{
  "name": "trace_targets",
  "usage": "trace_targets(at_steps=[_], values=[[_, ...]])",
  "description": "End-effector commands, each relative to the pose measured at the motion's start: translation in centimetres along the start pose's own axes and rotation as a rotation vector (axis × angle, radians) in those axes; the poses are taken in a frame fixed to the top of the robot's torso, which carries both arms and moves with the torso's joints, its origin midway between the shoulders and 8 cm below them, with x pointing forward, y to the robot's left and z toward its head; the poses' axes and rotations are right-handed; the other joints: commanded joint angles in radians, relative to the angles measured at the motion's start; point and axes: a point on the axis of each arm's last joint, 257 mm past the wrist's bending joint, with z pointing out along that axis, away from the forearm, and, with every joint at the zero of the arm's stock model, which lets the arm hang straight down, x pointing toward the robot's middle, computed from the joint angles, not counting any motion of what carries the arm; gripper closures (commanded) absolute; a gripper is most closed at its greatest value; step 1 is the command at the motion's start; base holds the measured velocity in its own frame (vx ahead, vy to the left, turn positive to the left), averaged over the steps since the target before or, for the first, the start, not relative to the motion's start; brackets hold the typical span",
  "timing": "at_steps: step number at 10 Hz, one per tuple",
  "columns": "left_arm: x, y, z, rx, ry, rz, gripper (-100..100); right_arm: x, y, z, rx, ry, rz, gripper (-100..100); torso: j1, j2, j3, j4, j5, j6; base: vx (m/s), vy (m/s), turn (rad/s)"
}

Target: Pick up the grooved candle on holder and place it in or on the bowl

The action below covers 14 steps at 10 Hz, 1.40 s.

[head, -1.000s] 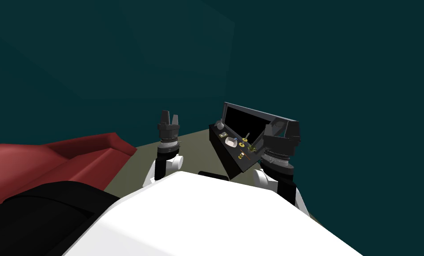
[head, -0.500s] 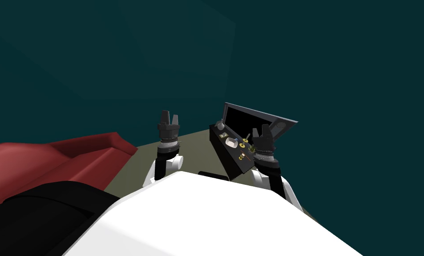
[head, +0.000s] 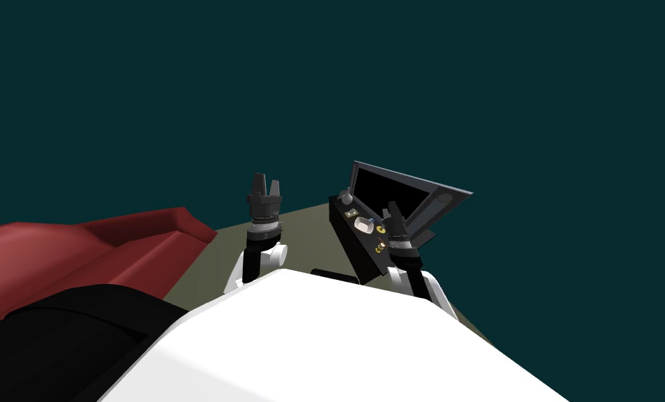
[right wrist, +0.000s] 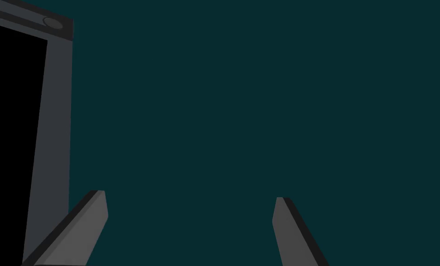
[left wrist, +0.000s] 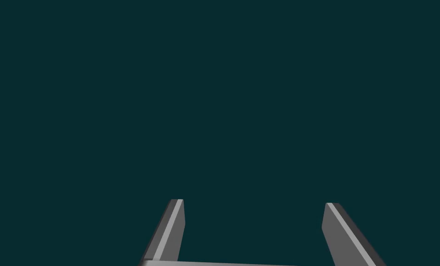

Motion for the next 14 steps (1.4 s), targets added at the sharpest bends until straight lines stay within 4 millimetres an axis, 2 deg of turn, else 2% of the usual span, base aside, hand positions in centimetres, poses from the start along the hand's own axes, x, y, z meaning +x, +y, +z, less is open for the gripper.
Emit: trace_targets(at_steps=[1, 2, 3, 5, 6, 7, 8, 9, 10, 11, 12, 13, 14], values=[[0.0, 0.0, 0.0, 0.0, 0.0, 0.0, 0, 1.6, -2.8, 0.0, 0.07, 0.036, -0.005, -100, 0.0, 0.0, 0.0, 0.0, 0.0, 0.0, 0.014, 0.0, 0.021], [0.0, 0.0, 0.0, 0.0, 0.0, 0.0, 0, 3.1, -4.8, -0.3, 0.119, 0.068, -0.009, -100, 0.0, 0.0, 0.0, 0.0, 0.0, 0.0, 0.022, -0.003, 0.041], [0.0, 0.0, 0.0, 0.0, 0.0, 0.0, 0, 3.1, -5.2, -0.3, 0.134, 0.067, -0.01, -100, 0.0, 0.0, 0.0, 0.0, 0.0, 0.0, 0.018, -0.006, 0.01], [0.0, 0.0, 0.0, 0.0, 0.0, 0.0, 0, 6.0, -9.3, -1.3, 0.245, 0.129, -0.023, -100, 0.0, 0.0, 0.0, 0.0, 0.0, 0.0, 0.021, -0.006, 0.029], [0.0, 0.0, 0.0, 0.0, 0.0, 0.0, 0, 6.0, -10.1, -1.6, 0.267, 0.131, -0.025, -100, 0.0, 0.0, 0.0, 0.0, 0.0, 0.0, 0.019, -0.005, 0.014], [0.0, 0.0, 0.0, 0.0, 0.0, 0.0, 0, 7.6, -12.4, -2.4, 0.329, 0.164, -0.036, -100, 0.0, 0.0, 0.0, 0.0, 0.0, 0.0, 0.021, -0.005, 0.026], [0.0, 0.0, 0.0, 0.0, 0.0, 0.0, 0, 7.5, -12.6, -2.5, 0.336, 0.163, -0.037, -100, 0.0, 0.0, 0.0, 0.0, 0.0, 0.0, 0.017, -0.004, 0.014], [0.0, 0.0, 0.0, 0.0, 0.0, 0.0, 0, 9.0, -14.8, -3.5, 0.397, 0.197, -0.051, -100, 0.0, 0.0, 0.0, 0.0, 0.0, 0.0, 0.02, -0.004, 0.02], [0.0, 0.0, 0.0, 0.0, 0.0, 0.0, 0, 9.0, -15.0, -3.6, 0.405, 0.196, -0.052, -100, 0.0, 0.0, 0.0, 0.0, 0.0, 0.0, 0.015, -0.002, 0.017], [0.0, 0.0, 0.0, 0.0, 0.0, 0.0, 0, 10.4, -17.1, -4.7, 0.467, 0.229, -0.07, -100, 0.0, 0.0, 0.0, 0.0, 0.0, 0.0, 0.018, -0.002, 0.025], [0.0, 0.0, 0.0, 0.0, 0.0, 0.0, 0, 10.5, -17.4, -4.9, 0.475, 0.23, -0.07, -100, 0.0, 0.0, 0.0, 0.0, 0.0, 0.0, 0.014, -0.001, 0.014], [0.0, 0.0, 0.0, 0.0, 0.0, 0.0, 0, 11.7, -19.4, -6.1, 0.537, 0.261, -0.092, -100, 0.0, 0.0, 0.0, 0.0, 0.0, 0.0, 0.019, -0.001, 0.028], [0.0, 0.0, 0.0, 0.0, 0.0, 0.0, 0, 11.8, -19.7, -6.4, 0.544, 0.263, -0.092, -100, 0.0, 0.0, 0.0, 0.0, 0.0, 0.0, 0.021, -0.004, 0.017]])
